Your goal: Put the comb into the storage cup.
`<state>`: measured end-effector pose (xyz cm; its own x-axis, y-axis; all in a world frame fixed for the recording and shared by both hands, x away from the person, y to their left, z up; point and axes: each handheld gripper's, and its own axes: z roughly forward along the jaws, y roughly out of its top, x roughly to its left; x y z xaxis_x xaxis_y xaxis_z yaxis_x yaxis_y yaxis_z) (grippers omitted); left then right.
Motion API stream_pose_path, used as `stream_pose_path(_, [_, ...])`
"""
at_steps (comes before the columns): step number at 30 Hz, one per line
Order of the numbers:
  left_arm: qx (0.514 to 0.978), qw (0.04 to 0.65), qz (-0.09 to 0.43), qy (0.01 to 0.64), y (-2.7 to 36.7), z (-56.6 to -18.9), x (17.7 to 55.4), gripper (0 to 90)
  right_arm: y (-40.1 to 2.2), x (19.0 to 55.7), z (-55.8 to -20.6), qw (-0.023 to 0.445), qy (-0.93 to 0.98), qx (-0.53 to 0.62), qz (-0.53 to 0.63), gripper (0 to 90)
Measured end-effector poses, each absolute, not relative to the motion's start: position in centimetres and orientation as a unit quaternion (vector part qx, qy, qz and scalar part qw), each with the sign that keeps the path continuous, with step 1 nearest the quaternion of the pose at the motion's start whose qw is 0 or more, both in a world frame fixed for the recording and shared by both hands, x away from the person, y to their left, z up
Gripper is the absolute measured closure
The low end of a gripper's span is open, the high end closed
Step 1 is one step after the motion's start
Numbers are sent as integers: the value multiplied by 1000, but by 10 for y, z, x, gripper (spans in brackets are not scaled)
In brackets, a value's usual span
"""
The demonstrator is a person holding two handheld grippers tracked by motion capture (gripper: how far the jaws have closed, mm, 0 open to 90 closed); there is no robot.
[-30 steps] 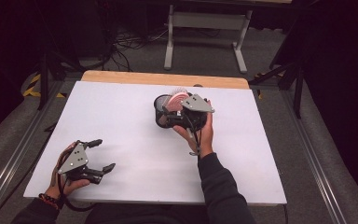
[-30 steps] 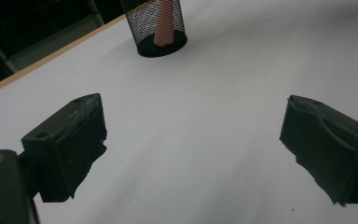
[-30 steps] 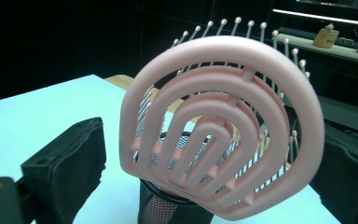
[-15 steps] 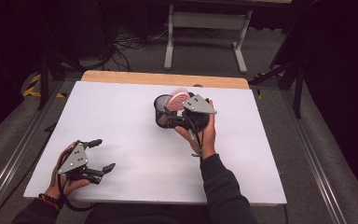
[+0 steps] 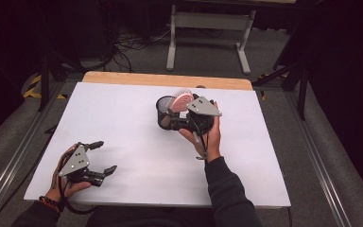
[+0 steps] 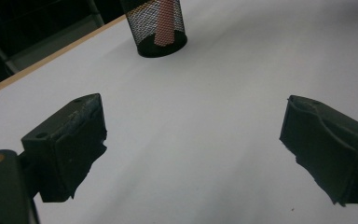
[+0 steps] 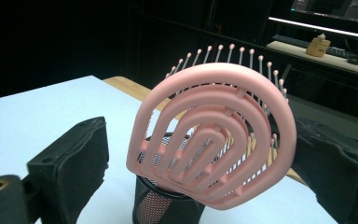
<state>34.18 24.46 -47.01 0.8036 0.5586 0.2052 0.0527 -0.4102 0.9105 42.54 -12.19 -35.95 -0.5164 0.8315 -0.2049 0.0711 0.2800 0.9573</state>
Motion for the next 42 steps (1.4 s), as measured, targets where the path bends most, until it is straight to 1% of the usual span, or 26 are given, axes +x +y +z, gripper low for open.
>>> stream_pose_path(9, [802,508,249,191,245,-470,342,78,-125,421,-358,377,708,316,507,69])
stream_pose_path(15, [799,510,252,193,244,-470,341,78,-129,415,-358,393,705,310,503,77])
stream_pose_path(20, [797,512,253,197,244,-469,341,74,-132,411,-359,391,705,305,506,77])
stream_pose_path(27, [797,513,253,196,243,-469,341,71,-136,400,-362,400,709,293,502,79])
stream_pose_path(36, [792,517,257,198,244,-468,340,72,-139,393,-368,394,713,290,503,85])
stream_pose_path(42, [792,517,258,198,244,-468,340,72,-140,387,-368,401,717,280,497,85])
